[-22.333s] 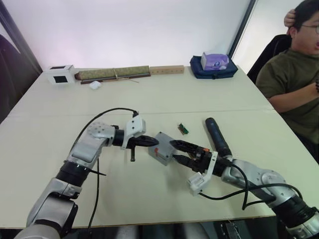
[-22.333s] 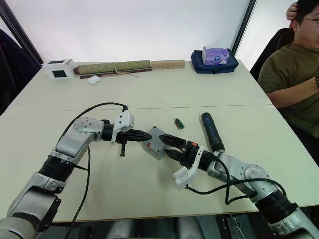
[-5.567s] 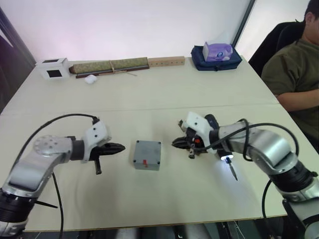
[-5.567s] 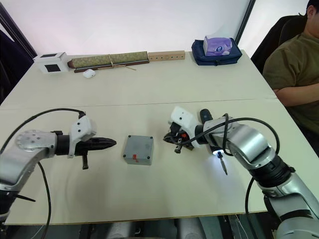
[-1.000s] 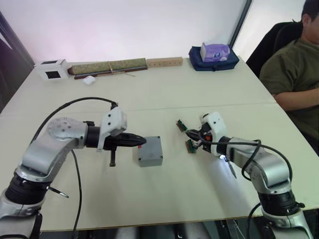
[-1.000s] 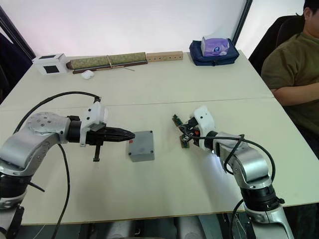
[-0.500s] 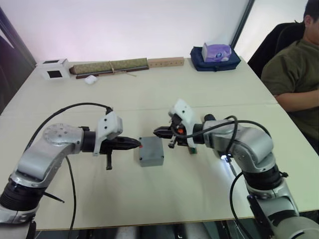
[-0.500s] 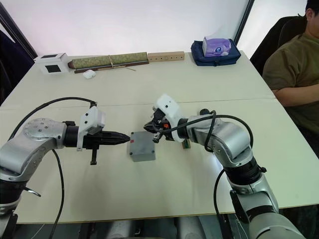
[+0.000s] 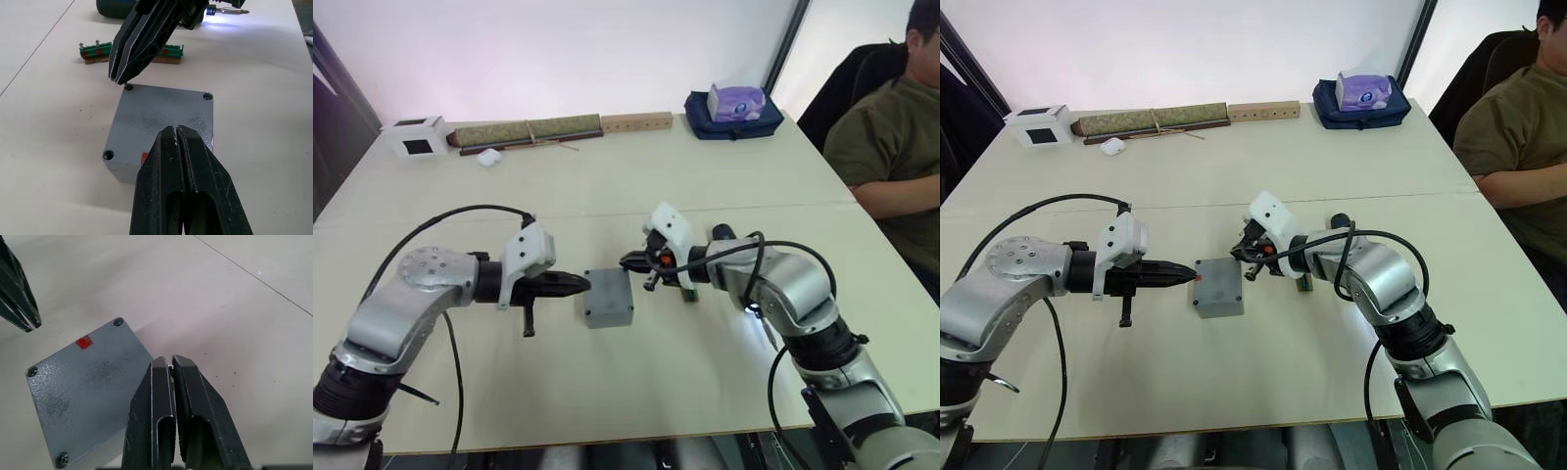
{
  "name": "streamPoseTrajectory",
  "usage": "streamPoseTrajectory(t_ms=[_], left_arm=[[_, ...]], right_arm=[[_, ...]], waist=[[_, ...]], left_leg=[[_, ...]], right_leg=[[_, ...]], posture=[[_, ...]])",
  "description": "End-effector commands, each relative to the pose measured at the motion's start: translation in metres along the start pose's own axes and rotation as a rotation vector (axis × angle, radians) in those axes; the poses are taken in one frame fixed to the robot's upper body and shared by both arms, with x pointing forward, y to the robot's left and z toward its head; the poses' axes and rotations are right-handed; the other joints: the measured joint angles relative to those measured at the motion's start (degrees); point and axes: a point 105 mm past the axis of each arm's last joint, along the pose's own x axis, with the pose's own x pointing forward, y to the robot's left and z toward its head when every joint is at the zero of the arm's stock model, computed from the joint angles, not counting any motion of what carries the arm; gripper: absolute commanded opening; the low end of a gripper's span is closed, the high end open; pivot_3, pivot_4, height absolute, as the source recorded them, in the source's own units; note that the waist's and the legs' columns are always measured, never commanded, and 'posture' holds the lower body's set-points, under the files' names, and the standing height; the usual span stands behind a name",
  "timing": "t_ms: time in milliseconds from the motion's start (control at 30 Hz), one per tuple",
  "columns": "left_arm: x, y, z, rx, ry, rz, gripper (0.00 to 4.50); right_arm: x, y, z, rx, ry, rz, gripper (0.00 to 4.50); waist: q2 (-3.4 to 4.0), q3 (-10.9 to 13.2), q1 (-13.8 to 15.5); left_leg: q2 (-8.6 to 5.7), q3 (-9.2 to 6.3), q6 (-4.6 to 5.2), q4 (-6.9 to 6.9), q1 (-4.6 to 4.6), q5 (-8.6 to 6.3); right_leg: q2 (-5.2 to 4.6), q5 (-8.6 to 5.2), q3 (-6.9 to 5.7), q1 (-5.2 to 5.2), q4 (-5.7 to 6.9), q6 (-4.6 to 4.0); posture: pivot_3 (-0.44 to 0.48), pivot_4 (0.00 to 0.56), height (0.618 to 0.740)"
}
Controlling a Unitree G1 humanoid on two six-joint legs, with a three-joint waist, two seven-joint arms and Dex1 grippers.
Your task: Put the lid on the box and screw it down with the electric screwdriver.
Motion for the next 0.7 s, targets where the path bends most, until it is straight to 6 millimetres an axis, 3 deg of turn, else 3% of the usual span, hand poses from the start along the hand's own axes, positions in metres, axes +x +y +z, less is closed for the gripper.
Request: streamPoseTrajectory(t_ms=[33, 200, 700], left_arm=[[-0.0008, -0.0022, 0.01, 0.05, -0.017, -0.006, 0.0], [-0.0002, -0.0022, 0.0109, 0.051, -0.02, -0.007, 0.0], [0.0018, -0.0017, 0.0128, 0.054, -0.026, -0.012, 0.0]], right_arm=[[-0.0008, 0.0023, -0.0014, -0.022, 0.0, 0.011, 0.08], [0.0012, 0.0021, -0.0097, -0.016, 0.022, 0.014, 0.08], [0.0003, 0.0089, -0.0041, -0.024, 0.011, 0.045, 0.08]], waist=[[0.0, 0.0, 0.0], [0.0, 0.0, 0.0], [-0.01, 0.0, -0.1]], left_leg=[[0.0, 0.0, 0.0, 0.0, 0.0, 0.0], [0.0, 0.0, 0.0, 0.0, 0.01, 0.0], [0.0, 0.0, 0.0, 0.0, 0.01, 0.0]], right_leg=[[0.0, 0.0, 0.0, 0.0, 0.0, 0.0], [0.0, 0.0, 0.0, 0.0, 0.0, 0.0], [0.01, 0.0, 0.0, 0.0, 0.0, 0.0]], posture=[[0.0, 0.15, 0.74], [0.0, 0.15, 0.74], [0.0, 0.15, 0.74]])
